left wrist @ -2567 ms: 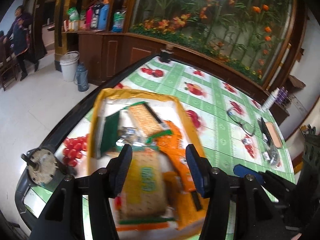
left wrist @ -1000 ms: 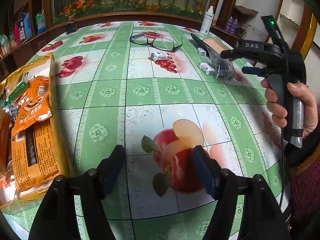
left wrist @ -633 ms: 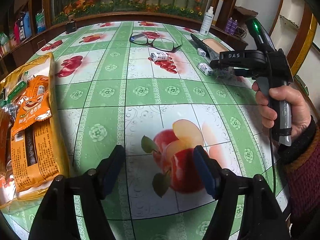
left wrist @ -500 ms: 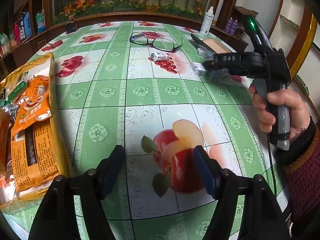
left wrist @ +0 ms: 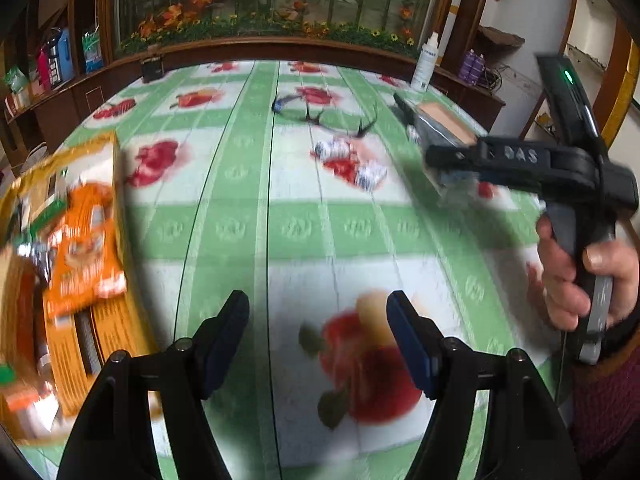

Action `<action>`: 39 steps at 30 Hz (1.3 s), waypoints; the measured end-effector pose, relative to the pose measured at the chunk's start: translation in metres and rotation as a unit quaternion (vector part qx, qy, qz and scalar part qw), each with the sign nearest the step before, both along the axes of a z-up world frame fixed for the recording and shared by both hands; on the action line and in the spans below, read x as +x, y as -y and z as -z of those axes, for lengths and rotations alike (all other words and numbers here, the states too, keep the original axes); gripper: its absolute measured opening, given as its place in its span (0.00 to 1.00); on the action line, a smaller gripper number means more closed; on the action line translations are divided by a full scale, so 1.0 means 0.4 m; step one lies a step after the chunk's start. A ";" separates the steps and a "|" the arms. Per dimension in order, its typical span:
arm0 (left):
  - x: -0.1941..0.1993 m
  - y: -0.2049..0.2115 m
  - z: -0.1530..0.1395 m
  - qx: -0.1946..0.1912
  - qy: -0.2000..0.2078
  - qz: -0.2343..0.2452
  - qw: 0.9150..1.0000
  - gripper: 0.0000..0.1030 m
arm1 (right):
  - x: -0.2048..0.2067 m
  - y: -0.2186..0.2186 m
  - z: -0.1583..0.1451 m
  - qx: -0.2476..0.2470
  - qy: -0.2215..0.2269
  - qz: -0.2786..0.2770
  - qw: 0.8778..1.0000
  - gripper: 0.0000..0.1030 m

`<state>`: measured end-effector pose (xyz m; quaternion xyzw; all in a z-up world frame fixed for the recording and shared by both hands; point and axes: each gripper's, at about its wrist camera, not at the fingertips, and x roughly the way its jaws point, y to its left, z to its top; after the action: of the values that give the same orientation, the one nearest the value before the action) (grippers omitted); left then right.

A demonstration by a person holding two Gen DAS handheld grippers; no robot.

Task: Organize snacks
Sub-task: 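Grasp the clear bag of dark snacks with the right gripper while the left approaches a white packet, then close the left gripper on the small white packet while the right holds the clear bag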

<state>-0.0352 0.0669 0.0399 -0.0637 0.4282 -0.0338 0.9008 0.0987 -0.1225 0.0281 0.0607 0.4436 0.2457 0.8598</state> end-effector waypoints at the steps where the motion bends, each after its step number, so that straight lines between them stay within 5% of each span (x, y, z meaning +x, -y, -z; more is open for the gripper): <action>1: 0.021 0.006 -0.013 0.005 0.007 0.004 1.000 0.68 | -0.001 0.012 -0.007 0.006 -0.001 0.015 1.000 0.56; 6: 0.150 0.051 -0.028 0.027 0.000 0.040 0.999 0.67 | 0.020 0.053 -0.029 0.024 -0.003 0.061 0.998 0.56; 9: 0.227 0.089 -0.012 0.036 -0.008 0.058 0.998 0.47 | 0.020 0.076 -0.039 0.034 -0.004 0.073 0.997 0.56; 18: 0.351 0.167 0.049 0.078 -0.035 0.077 0.993 0.47 | 0.024 0.109 -0.049 0.050 -0.006 0.087 0.995 0.56; 20: 0.367 0.181 0.062 0.082 -0.040 0.082 0.992 0.38 | 0.022 0.105 -0.050 0.047 -0.005 0.084 0.995 0.56; 21: 0.369 0.185 0.069 0.083 -0.044 0.084 0.992 0.22 | 0.022 0.102 -0.050 0.045 -0.005 0.083 0.996 0.56; 30: 0.262 0.146 0.073 0.060 -0.027 0.067 0.996 0.18 | 0.015 0.066 -0.035 0.029 -0.007 0.061 0.998 0.56; 39: 0.070 0.050 0.071 0.030 -0.019 0.029 0.999 0.18 | -0.061 -0.101 0.016 -0.036 -0.003 -0.051 0.998 0.56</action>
<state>-0.0071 0.0470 0.0117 -0.0249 0.4482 -0.0455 0.8924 0.0744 -0.0820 0.0217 0.0074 0.4568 0.2731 0.8466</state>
